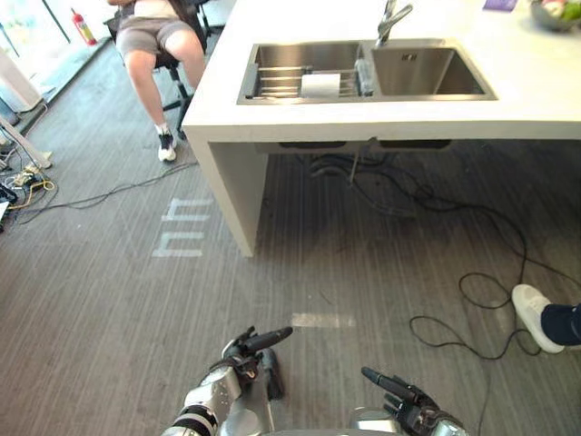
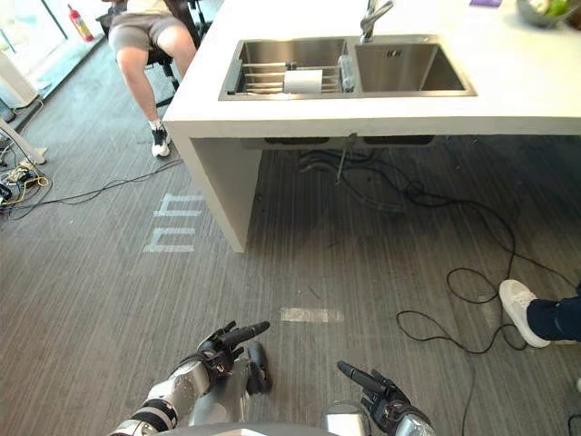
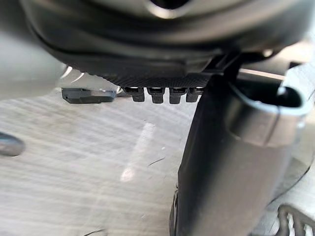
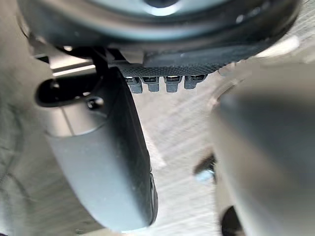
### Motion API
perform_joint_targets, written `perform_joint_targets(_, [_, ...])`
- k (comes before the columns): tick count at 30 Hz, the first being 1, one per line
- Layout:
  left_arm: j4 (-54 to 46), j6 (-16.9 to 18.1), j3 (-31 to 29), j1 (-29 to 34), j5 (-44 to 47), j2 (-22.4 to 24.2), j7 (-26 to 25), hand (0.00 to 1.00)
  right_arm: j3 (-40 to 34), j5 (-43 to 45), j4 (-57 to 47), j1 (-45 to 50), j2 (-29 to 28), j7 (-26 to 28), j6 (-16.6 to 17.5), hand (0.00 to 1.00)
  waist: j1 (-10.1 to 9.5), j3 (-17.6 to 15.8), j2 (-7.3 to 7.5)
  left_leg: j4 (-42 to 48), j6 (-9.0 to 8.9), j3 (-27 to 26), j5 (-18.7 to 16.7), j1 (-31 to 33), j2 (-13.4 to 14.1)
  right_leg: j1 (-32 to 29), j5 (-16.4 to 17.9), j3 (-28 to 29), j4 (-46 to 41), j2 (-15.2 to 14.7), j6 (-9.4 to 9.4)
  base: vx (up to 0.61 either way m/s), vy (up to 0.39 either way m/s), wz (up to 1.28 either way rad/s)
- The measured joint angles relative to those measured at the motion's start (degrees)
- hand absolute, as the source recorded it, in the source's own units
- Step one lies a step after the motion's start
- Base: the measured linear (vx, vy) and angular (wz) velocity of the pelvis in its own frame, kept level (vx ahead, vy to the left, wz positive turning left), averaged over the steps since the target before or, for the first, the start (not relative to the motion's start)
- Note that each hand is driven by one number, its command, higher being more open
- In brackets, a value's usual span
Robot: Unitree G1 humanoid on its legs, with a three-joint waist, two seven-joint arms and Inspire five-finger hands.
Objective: Walk over to the sink, pick up the cup, carry it to the dishwasher, place the cup inside the dishwasher, then close the dishwasher door
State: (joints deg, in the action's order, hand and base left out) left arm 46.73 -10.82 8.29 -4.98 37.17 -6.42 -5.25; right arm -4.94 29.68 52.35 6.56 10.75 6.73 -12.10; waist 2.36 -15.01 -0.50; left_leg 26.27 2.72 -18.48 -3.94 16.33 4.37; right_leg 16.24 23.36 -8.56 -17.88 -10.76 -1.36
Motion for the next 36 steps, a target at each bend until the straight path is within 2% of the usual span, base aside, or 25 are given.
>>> perform_joint_targets(1, [0.0,-0.2,0.0,0.3,-0.3,-0.1,-0.4,1.00,-0.5,-0.1,0.3,-1.2,0.0,-0.2,2.1,1.00,0.24,0.4,0.91,-1.8,1.09,-0.6,-0.6,-2.0,-2.5,-7.4,-3.7,0.1,-16.2,-4.0,-7.39,0.39,0.128,0.10])
perform_joint_targets(2, [0.0,-0.1,0.0,0.5,-0.3,-0.1,-0.5,1.00,-0.5,-0.1,0.3,-1.4,0.0,-0.2,2.4,1.00,0.25,0.5,1.13,-2.3,1.20,-0.6,-0.8,-2.6,-2.9,-8.8,-5.0,0.3,-19.6,-4.6,-8.96,0.56,0.183,0.22])
perform_joint_targets(3, [-0.1,-0.1,0.1,1.3,-1.2,-0.6,-0.9,1.00,-0.5,-0.1,0.3,-1.7,-0.3,-0.5,2.9,1.00,0.30,1.1,2.20,-4.2,1.42,-0.1,-1.6,-5.0,-4.3,-13.8,-12.1,2.3,-30.4,-6.3,-11.59,0.26,0.066,0.21])
perform_joint_targets(4, [-0.1,-0.1,0.5,1.6,-1.5,-0.8,-1.1,1.00,-0.5,-0.1,0.4,-1.9,-0.5,-0.6,3.3,1.00,0.38,1.2,2.45,-4.9,1.39,0.4,-1.7,-6.2,-4.5,-15.7,-12.3,2.8,-34.8,-6.7,-11.91,0.42,0.075,0.31])
perform_joint_targets(5, [-0.3,0.0,1.2,2.2,-1.7,-0.9,-1.6,1.00,-0.5,-0.1,0.3,-2.5,-0.7,-1.1,4.3,1.00,0.21,1.2,2.49,-6.8,1.16,1.1,-1.8,-9.3,-4.5,-18.7,-10.1,1.8,-39.7,-7.5,-9.77,0.46,0.011,0.26])
perform_joint_targets(6, [-1.5,0.0,1.6,3.2,-2.1,-1.4,-2.4,1.00,-0.5,0.1,0.3,-3.3,-0.8,-1.8,5.0,1.00,0.20,1.2,2.42,-9.5,0.68,1.9,-1.5,-12.7,-4.5,-20.8,-7.9,-0.9,-39.3,-8.2,-7.82,0.44,-0.018,0.22])
perform_joint_targets(7, [-2.1,0.1,2.0,3.4,-2.3,-1.7,-2.6,1.00,-0.5,0.4,0.1,-3.5,-0.8,-1.9,5.3,1.00,0.18,1.2,2.36,-11.0,0.32,2.5,-1.3,-14.3,-4.4,-21.7,-7.0,-2.4,-37.9,-8.3,-7.07,0.33,-0.054,0.31])
perform_joint_targets(8, [-2.8,0.3,2.4,3.1,-2.3,-1.8,-3.4,1.00,-0.5,0.5,-0.3,-3.4,-0.8,-2.0,6.1,1.00,0.39,0.8,1.52,-13.3,-0.52,4.3,-1.1,-17.0,-3.3,-22.4,-6.0,-5.3,-31.5,-7.4,-5.76,0.21,-0.116,0.49])
perform_joint_targets(9, [-3.8,0.8,2.5,2.8,-2.4,-1.6,-3.7,1.00,-0.5,0.5,-1.1,-3.0,-1.0,-2.3,6.8,1.00,0.47,0.4,0.64,-14.6,-1.80,6.1,-1.1,-18.5,-1.9,-23.3,-6.0,-7.1,-22.5,-6.1,-5.63,0.20,-0.138,0.58])
perform_joint_targets(10, [-4.1,1.2,2.7,2.6,-2.5,-1.7,-3.7,1.00,-0.5,0.5,-1.3,-2.8,-1.1,-2.3,7.1,1.00,0.47,0.4,0.52,-14.9,-2.50,7.0,-1.1,-18.8,-1.3,-23.6,-6.5,-7.6,-17.7,-5.9,-5.89,0.22,-0.209,0.70])
perform_joint_targets(11, [-4.0,1.5,3.4,1.8,-3.6,-2.2,-3.6,1.00,-0.8,0.7,-1.5,-2.2,-1.5,-2.1,7.4,1.00,0.44,0.5,0.88,-15.1,-3.81,8.7,-1.3,-19.2,-1.1,-24.0,-10.1,-7.3,-7.5,-6.1,-6.23,0.13,-0.137,0.46])
perform_joint_targets(12, [-1.2,1.1,2.8,4.0,-9.0,-3.2,-1.8,1.00,-0.7,5.0,-0.8,3.1,-3.2,1.1,5.3,1.00,0.03,2.4,4.16,-13.8,-8.96,11.6,-4.0,-20.9,2.3,-20.5,-23.3,-7.9,2.3,-2.6,-4.93,0.09,-0.099,0.33])
perform_joint_targets(20, [-1.0,0.4,2.8,3.8,-8.7,-3.2,-1.0,1.00,-1.2,5.4,-0.6,3.1,-3.2,1.0,5.3,1.00,0.34,2.6,3.85,-16.0,-8.87,11.1,-3.6,-21.5,2.0,-20.8,-23.2,-7.6,2.9,-2.6,-5.22,0.00,-0.001,-0.02])
perform_joint_targets(26, [-0.3,-2.3,3.4,2.5,-4.5,-1.6,0.9,1.00,-6.7,8.0,1.3,4.1,-5.0,0.0,5.2,1.00,2.10,3.4,2.91,-22.8,-8.42,10.6,-0.7,-25.0,0.3,-21.3,-22.1,-7.5,1.1,-4.2,-5.53,0.05,0.009,0.02])
perform_joint_targets(29, [-8.7,-2.9,3.4,2.3,-2.1,-1.6,0.2,1.00,-10.0,9.0,1.8,5.6,-6.4,-0.9,4.6,1.00,2.29,3.6,2.81,-24.7,-8.06,11.4,0.0,-26.3,-0.9,-21.2,-20.5,-7.9,-1.1,-5.7,-5.82,0.07,0.027,0.18])
perform_joint_targets(30, [-15.4,-2.8,3.3,1.7,-1.1,-1.9,-1.1,1.00,-11.7,9.4,2.5,5.8,-6.8,-1.2,4.2,1.00,2.45,3.7,2.67,-25.2,-7.79,12.2,0.3,-26.4,-1.4,-20.9,-20.2,-8.7,-1.3,-6.4,-5.95,0.06,0.026,0.26])
perform_joint_targets(32, [-21.9,-2.5,3.2,0.2,-1.0,-2.3,-2.7,1.00,-13.5,9.5,3.3,5.9,-6.9,-1.5,4.1,1.00,2.46,4.1,2.44,-25.6,-7.44,13.2,0.6,-26.5,-2.0,-20.1,-20.2,-9.7,-1.1,-7.2,-5.97,0.05,0.032,0.33])
perform_joint_targets(36, [-35.6,-1.4,1.5,-0.4,-1.0,-3.6,-5.1,1.00,-17.6,9.6,5.7,6.4,-7.7,-1.5,4.3,1.00,1.63,5.7,2.35,-26.2,-7.25,14.8,0.7,-27.0,-2.7,-17.9,-20.2,-11.9,-0.2,-8.2,-6.00,0.04,0.031,0.28])
